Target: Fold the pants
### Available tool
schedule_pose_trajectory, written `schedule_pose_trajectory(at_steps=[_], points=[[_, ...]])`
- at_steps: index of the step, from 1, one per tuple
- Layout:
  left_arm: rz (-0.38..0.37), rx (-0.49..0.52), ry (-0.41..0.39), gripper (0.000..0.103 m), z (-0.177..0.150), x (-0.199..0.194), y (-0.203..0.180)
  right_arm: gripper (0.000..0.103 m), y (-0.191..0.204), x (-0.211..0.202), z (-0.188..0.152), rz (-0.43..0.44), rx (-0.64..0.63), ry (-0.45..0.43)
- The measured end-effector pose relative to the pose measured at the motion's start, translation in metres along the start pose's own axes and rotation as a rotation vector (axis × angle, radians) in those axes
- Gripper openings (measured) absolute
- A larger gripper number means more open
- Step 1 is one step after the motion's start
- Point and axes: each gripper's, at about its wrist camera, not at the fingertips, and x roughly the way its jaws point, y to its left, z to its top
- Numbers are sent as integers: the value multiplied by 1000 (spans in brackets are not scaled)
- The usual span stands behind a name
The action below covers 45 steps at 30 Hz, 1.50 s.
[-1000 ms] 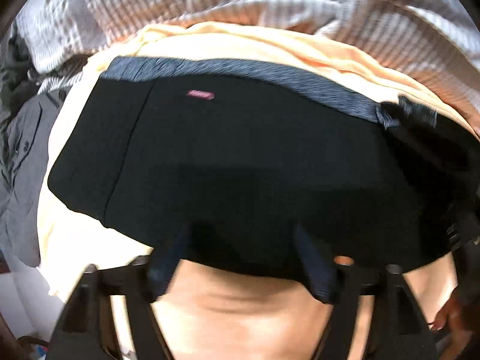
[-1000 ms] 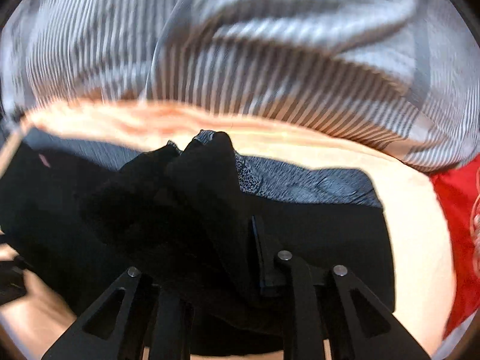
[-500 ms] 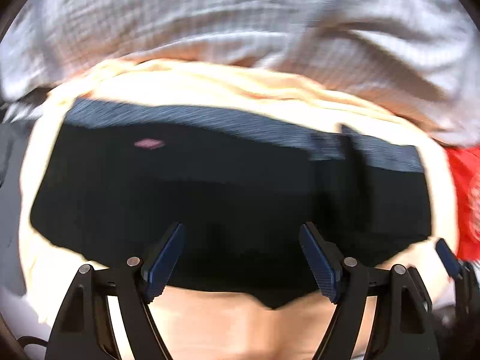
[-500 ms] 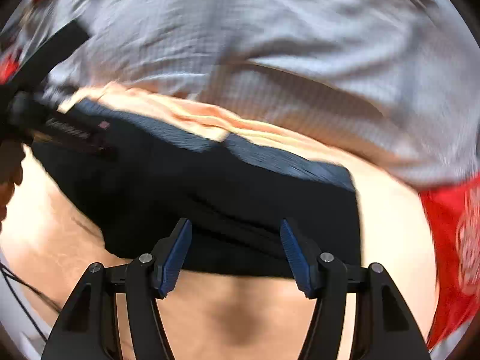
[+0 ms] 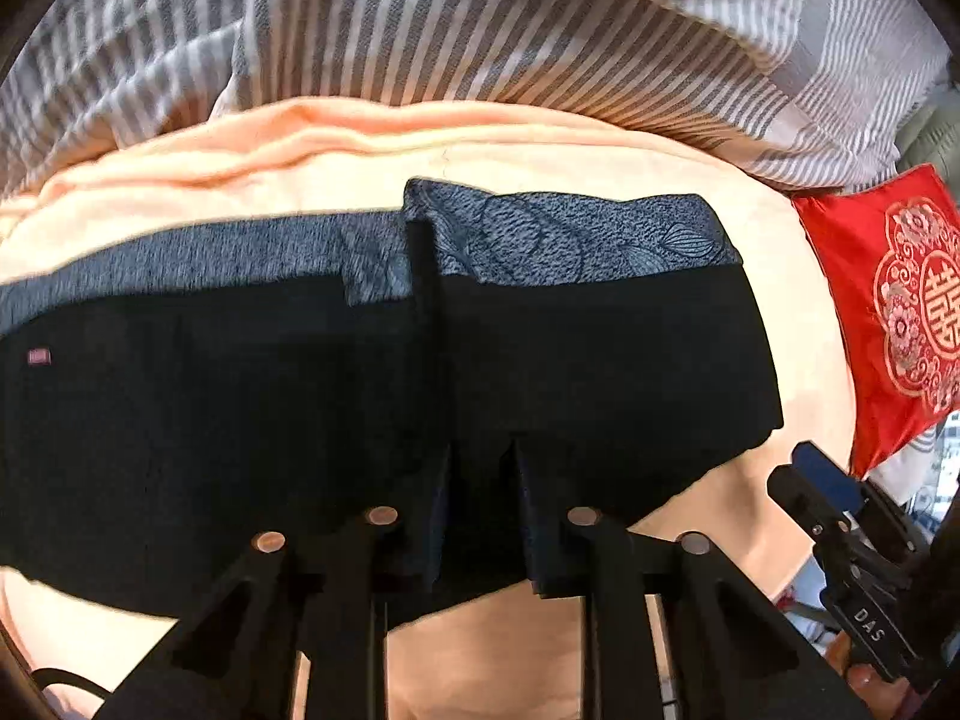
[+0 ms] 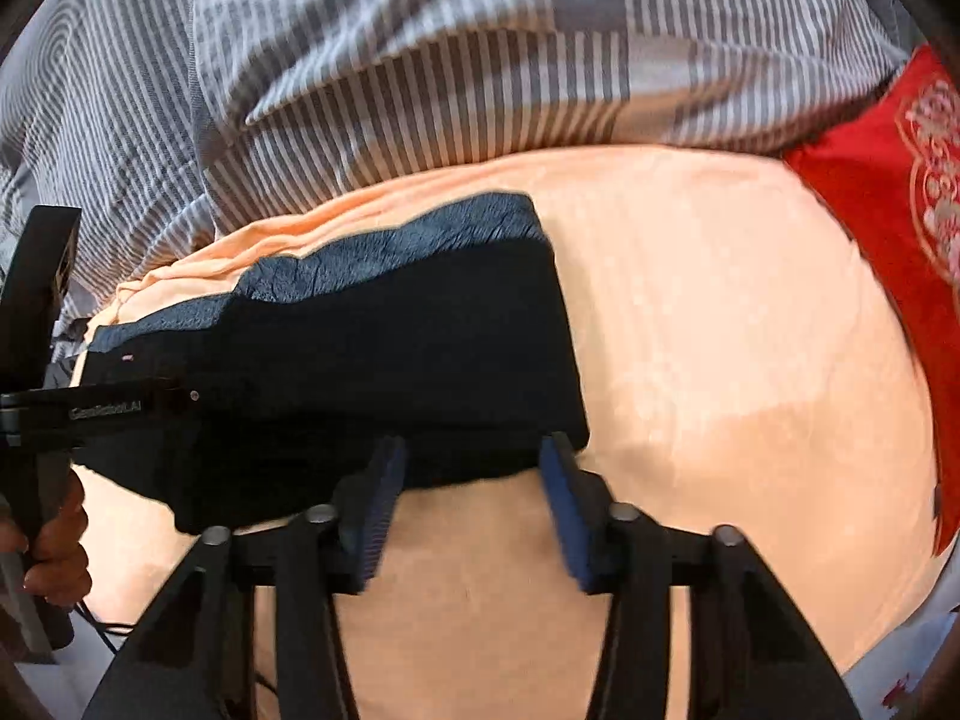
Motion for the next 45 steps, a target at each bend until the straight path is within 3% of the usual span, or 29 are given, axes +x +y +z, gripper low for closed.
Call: schedule_pose_trajectory(at_steps=[4,7,12,15,17,19,21,22,23,25,26,28,30,32,35,39,41,45], points=[[39,-46,53,19,-27,14,13,43,-8,5,-7,5,14,30],[79,1,14,19,-40,11,6,42,-14,6,-11,14,21,43],[138,15,17,19,-48,0,2,42,-25,6,-3,42,52,49],[197,-25,-2,19,-50,-16,9,42,-36,5,19,68,82,23],[192,-69,-29,19,-44,-32,13,42,-41,9,36,83,96,10],[181,-82,-82,19,-32,-46,7,31,-43,17,57,94,102,-5],[174,-59,-121,19,-15,-49,-9,26,-40,28,79,95,99,-15],[177,-48,-129,24,-5,-45,-18,24,-38,34,89,108,101,-17],[182,-40,-126,50,3,-38,-27,23,-35,41,100,118,103,-17],[197,-33,-145,71,12,-25,-36,23,-29,56,113,133,101,-5],[222,-28,-150,71,11,-19,-37,23,-26,64,115,140,100,11],[272,-38,-85,71,12,5,-37,23,-18,84,109,165,90,75],[256,-88,-31,73,-1,25,-23,23,-10,100,94,194,66,133],[225,-144,-62,89,-12,23,-9,23,-1,97,83,176,9,94],[191,-203,-43,90,-17,21,3,23,1,86,80,224,4,108],[267,-130,-63,90,-14,18,-11,23,-1,60,72,211,-14,95],[301,-128,-71,99,-12,17,-15,23,-3,52,67,205,-23,90],[261,-216,-51,103,-13,16,0,27,-12,80,54,214,9,171]])
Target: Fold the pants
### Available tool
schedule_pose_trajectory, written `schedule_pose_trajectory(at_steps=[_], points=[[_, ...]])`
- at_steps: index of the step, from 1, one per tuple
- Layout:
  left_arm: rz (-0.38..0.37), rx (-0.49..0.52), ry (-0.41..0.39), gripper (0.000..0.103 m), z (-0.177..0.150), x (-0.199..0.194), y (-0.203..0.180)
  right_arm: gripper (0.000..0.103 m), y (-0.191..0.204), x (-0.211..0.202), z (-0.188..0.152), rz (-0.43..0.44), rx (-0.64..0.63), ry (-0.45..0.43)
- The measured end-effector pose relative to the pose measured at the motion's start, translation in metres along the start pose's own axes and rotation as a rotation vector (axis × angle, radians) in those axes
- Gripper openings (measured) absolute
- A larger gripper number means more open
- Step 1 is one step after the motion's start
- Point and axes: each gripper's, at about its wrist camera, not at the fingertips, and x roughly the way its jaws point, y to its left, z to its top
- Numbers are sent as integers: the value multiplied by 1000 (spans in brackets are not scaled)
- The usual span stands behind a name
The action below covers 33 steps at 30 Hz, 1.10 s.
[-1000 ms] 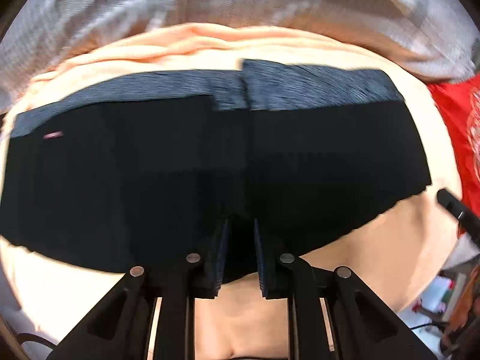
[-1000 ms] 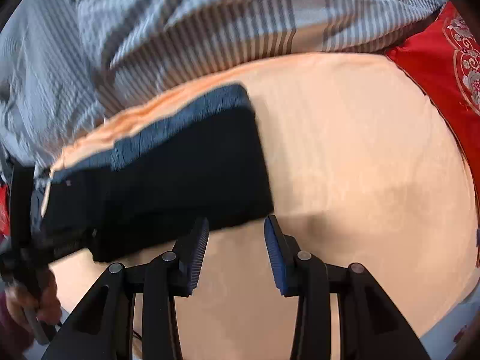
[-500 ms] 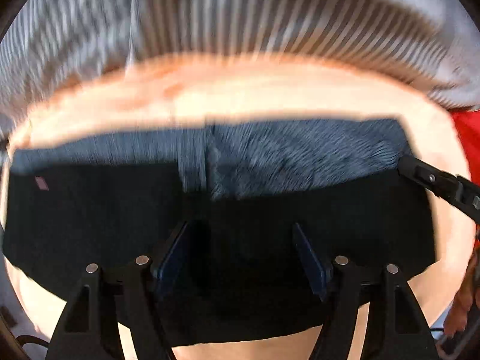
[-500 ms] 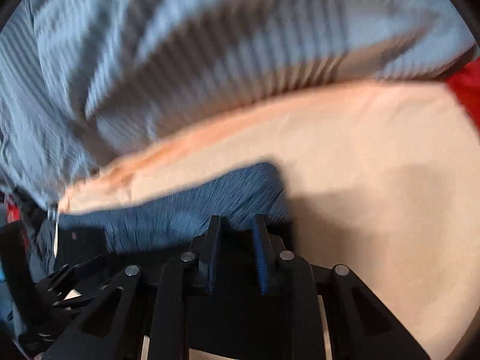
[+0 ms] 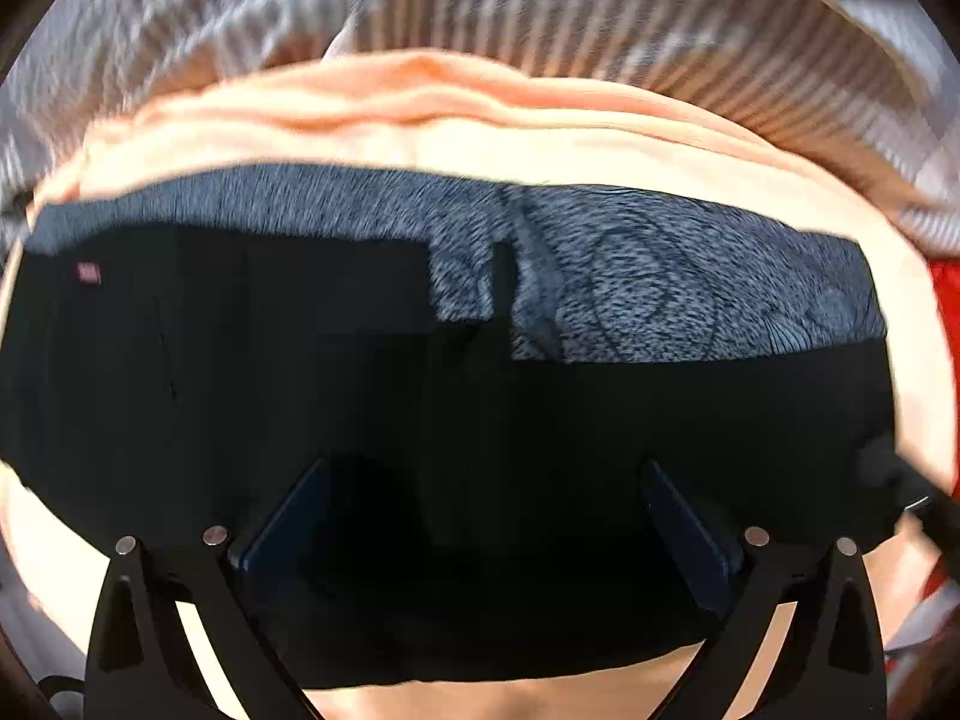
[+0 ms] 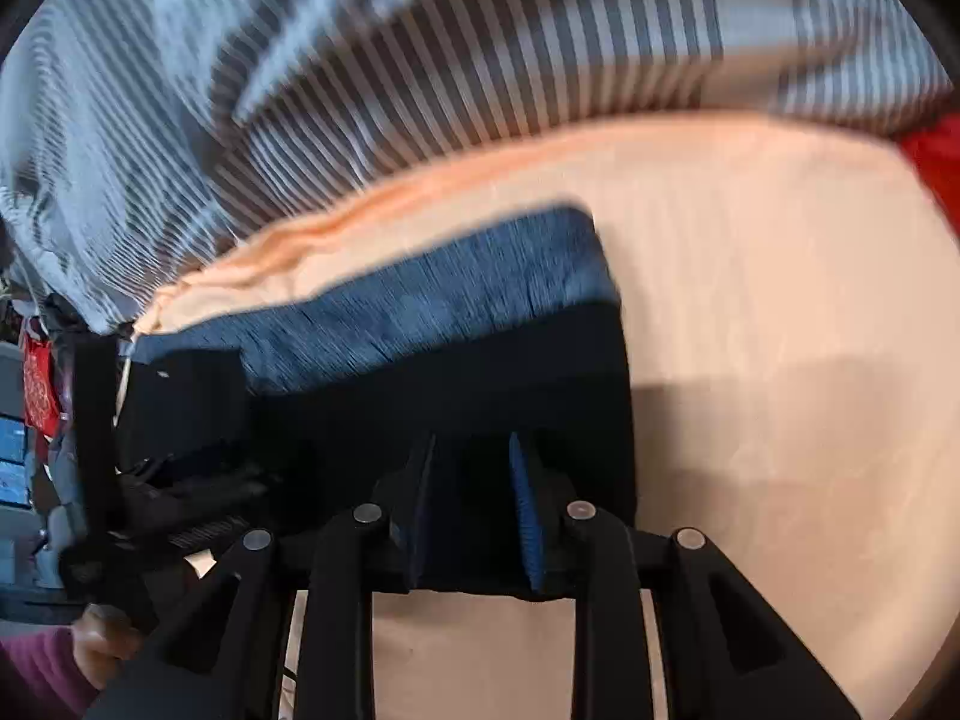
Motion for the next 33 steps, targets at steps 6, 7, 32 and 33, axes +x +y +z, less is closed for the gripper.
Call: schedule_pose_trajectory(at_steps=[6,7,32,33], points=[[75,4,-24,103,-8,-29,6,27,-15,3,4,82,48,5],[81,0,-26,103,-12,-36,8,27,-16,3,4,88,42,11],[20,-365,-95,103,-71,-85,191,63,129,53,-24,-186,-446,29],[3,-393,-101,103,-71,-84,203,65,127,53,-22,-172,-429,32]])
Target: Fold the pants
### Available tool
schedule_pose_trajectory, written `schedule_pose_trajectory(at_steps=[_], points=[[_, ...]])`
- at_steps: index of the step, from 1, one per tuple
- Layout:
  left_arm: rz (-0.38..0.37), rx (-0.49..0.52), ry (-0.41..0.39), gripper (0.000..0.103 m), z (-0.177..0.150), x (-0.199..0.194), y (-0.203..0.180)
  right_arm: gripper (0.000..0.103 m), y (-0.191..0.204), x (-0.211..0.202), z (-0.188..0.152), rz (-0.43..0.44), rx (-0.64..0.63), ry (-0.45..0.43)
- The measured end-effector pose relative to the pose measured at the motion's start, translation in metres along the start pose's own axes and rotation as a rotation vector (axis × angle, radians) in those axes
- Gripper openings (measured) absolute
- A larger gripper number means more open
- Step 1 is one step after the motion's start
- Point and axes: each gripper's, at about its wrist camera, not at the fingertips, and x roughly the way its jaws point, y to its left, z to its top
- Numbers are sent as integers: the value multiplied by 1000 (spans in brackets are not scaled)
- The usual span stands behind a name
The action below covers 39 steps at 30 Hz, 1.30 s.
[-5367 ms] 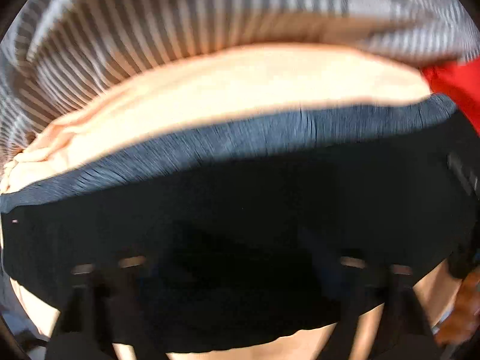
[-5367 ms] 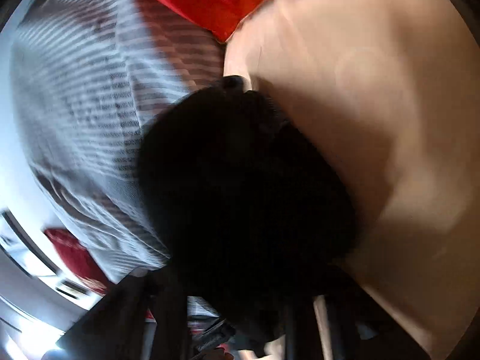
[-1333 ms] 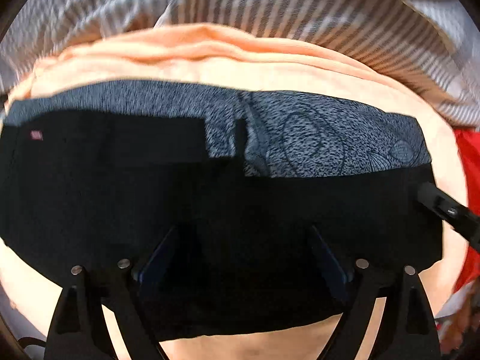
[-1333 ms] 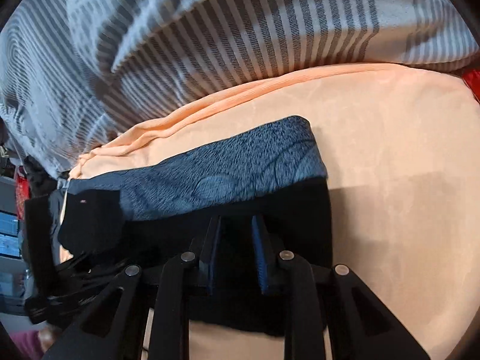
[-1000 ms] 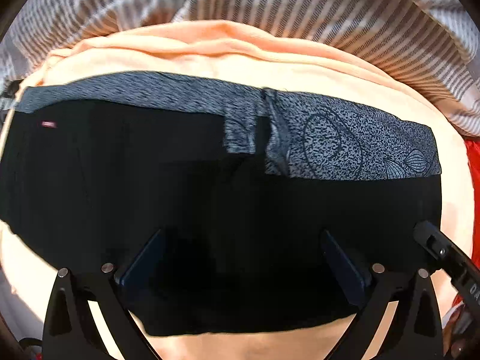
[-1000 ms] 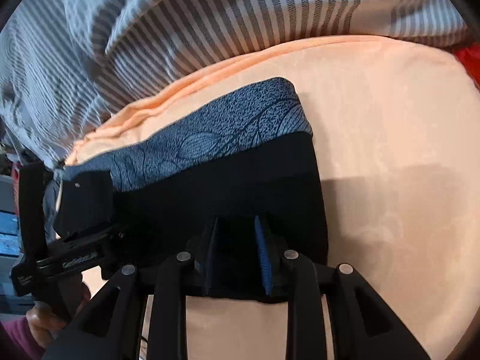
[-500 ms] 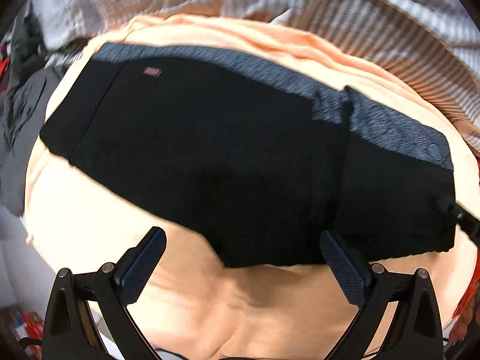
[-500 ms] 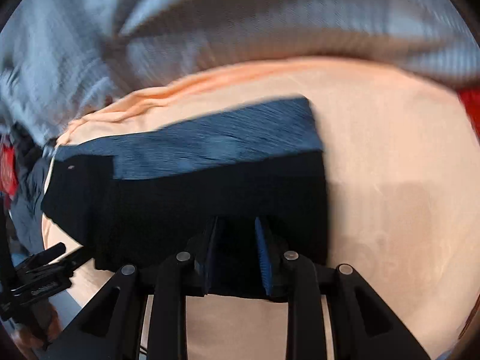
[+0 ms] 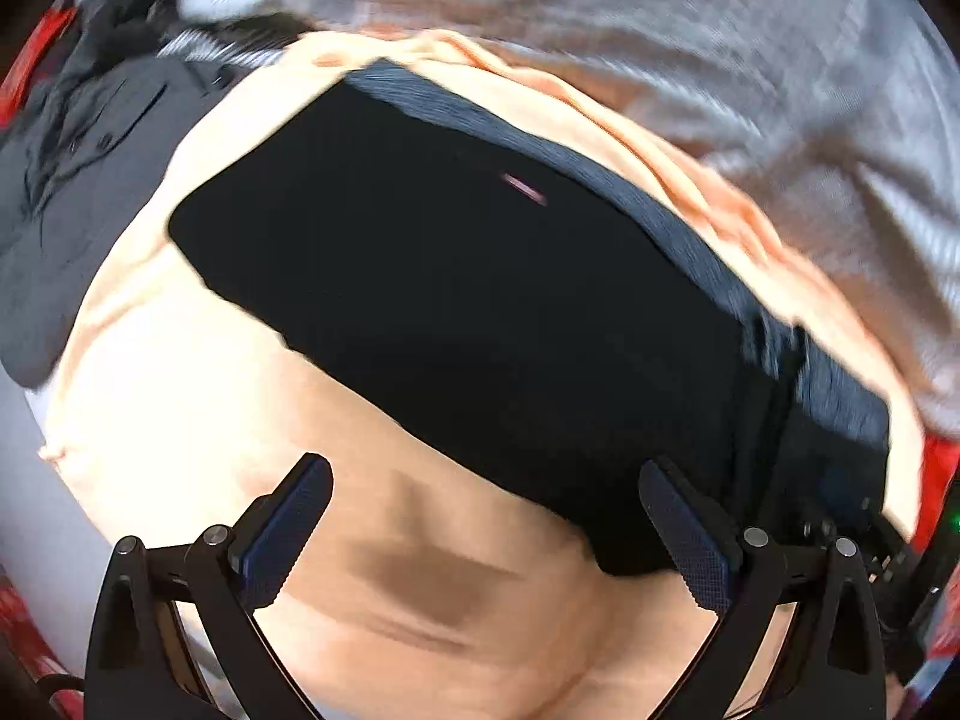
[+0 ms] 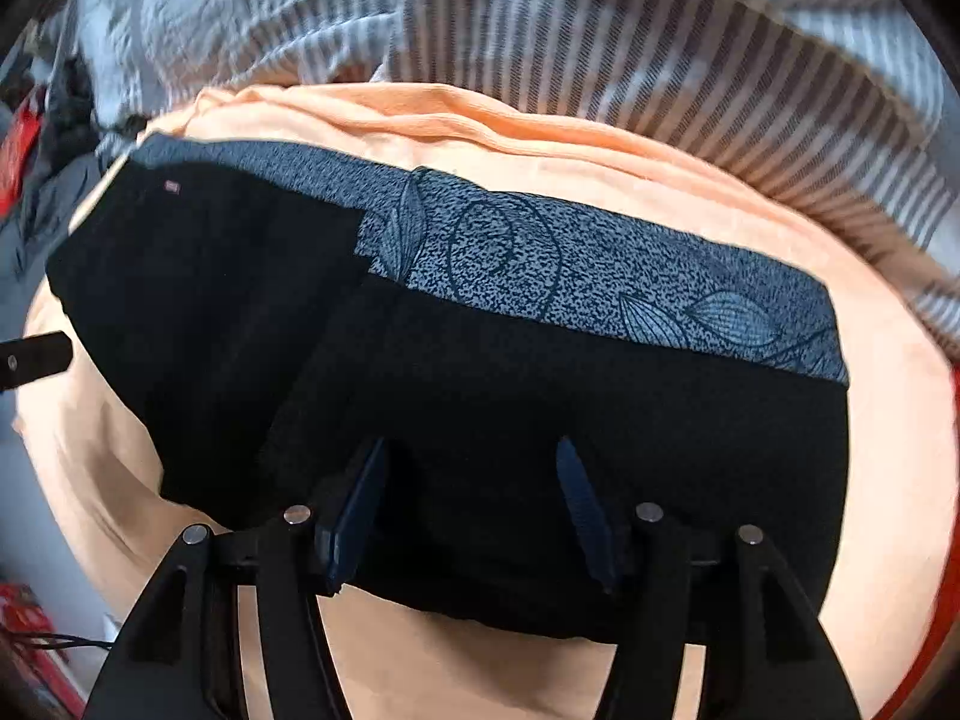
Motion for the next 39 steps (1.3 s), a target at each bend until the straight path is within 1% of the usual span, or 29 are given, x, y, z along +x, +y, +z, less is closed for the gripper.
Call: schedule_pose_trajectory(at_steps=[1,3,6,10,12,14,17,20,27,31,35,36,39], points=[[-13,-30,-1,103,4,1,12,66,-2,0,1,8,12,3],[-44,-86,-5,103,13,3,30,67,0,1,2,-16,1,14],[-128,-171,-15,103,20,9,56,68,12,4,3,-51,1,19],[-225,-269,-13,103,26,20,87,69,14,8,5,-55,16,21],[-271,-306,-10,103,31,28,97,69,16,10,7,-59,10,25],[-301,-333,-15,103,35,35,106,69,15,11,8,-60,12,33],[-358,-380,-26,103,44,37,119,69,13,10,7,-63,16,41],[-405,-404,-34,103,50,38,126,69,15,12,9,-66,18,47],[-446,-408,-74,103,69,39,125,70,19,15,14,-72,24,59],[-477,-405,-95,103,84,39,119,70,20,16,15,-72,24,58],[-454,-366,-105,103,86,47,114,70,21,17,15,-75,23,55],[-445,-357,-121,103,86,46,112,70,21,17,14,-75,23,53],[-396,-347,-126,103,89,45,104,70,21,18,13,-75,22,45]])
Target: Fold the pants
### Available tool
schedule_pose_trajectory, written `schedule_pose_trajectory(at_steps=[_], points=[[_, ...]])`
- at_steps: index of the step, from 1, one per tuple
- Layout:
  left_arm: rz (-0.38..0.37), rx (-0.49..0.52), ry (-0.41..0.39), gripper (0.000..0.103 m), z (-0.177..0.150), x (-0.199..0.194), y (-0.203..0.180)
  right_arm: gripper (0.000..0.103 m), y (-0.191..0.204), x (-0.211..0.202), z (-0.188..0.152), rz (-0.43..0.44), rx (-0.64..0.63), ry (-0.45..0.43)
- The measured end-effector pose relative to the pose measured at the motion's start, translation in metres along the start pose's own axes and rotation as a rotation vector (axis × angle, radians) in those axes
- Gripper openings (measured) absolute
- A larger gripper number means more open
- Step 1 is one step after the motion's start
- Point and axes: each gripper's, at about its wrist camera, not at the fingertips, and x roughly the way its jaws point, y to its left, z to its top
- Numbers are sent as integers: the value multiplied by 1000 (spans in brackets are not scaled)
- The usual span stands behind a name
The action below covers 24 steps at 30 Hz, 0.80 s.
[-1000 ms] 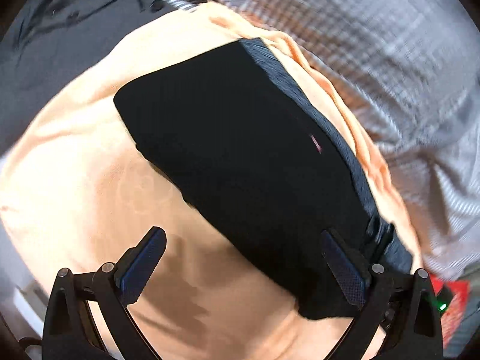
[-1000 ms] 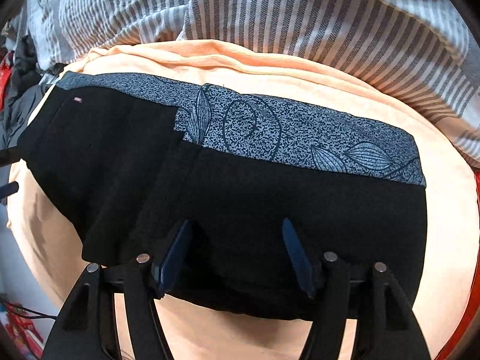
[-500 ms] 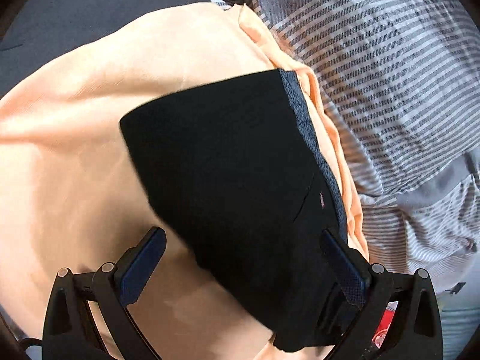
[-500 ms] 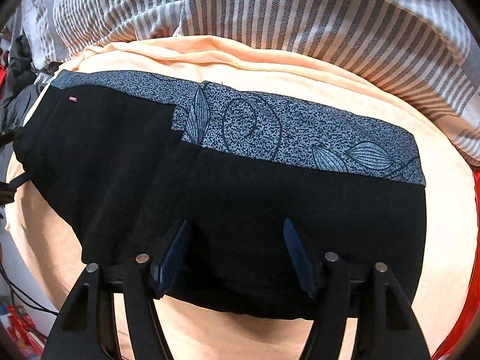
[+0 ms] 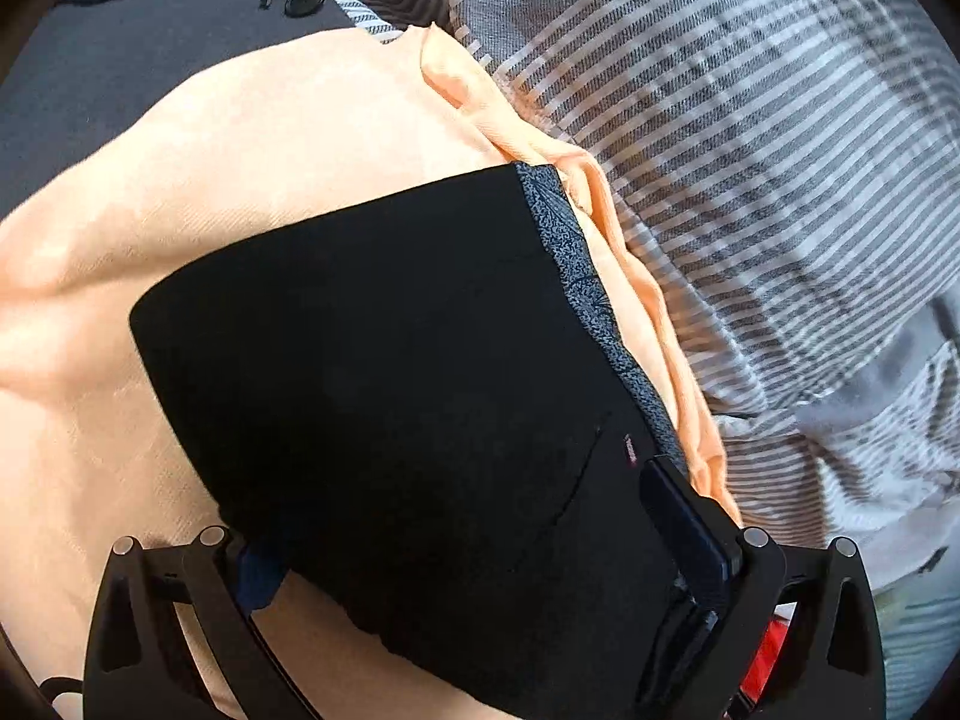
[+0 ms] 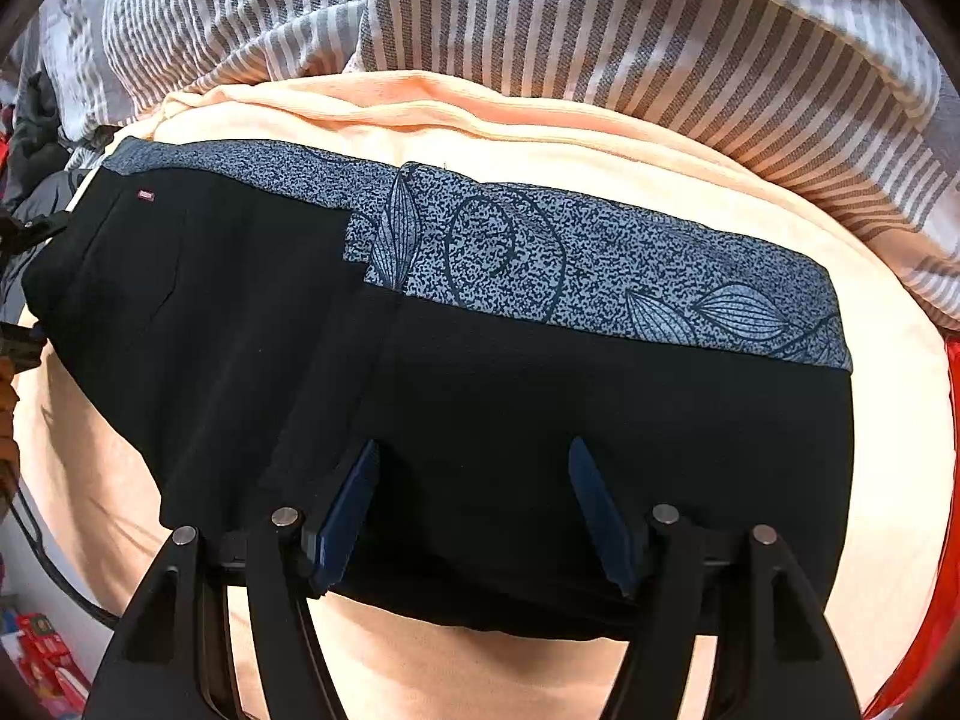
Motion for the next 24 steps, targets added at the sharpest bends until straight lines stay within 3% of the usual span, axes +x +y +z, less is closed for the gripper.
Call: schedule_pose_trajectory(at_steps=[1,3,4,6,7,10,16,18,21,24], points=[[19,6,-1,102,0,1,-3,70,0,0,-1,0,-1,-3],[108,34,-18,76,-1,0,-11,71,1,0,-1,1,-4,-8],[169,62,-20,53,-2,0,-15,71,1,-1,-1,4,-5,-10],[187,82,-23,41,-3,-5,-16,71,1,-4,1,2,-7,4],[199,97,-26,31,-3,-9,-18,71,2,-6,4,-7,-12,15],[233,199,-46,29,-7,-21,-35,71,15,-30,23,22,-31,-2],[343,433,-111,29,-28,-26,-78,82,67,-62,114,286,-76,49],[357,468,-117,29,-31,-25,-86,88,96,-61,147,376,-87,86],[367,496,-120,29,-32,-26,-92,100,153,-47,192,475,-146,209],[369,516,-129,29,-35,-30,-95,101,206,-39,216,477,-221,283]])
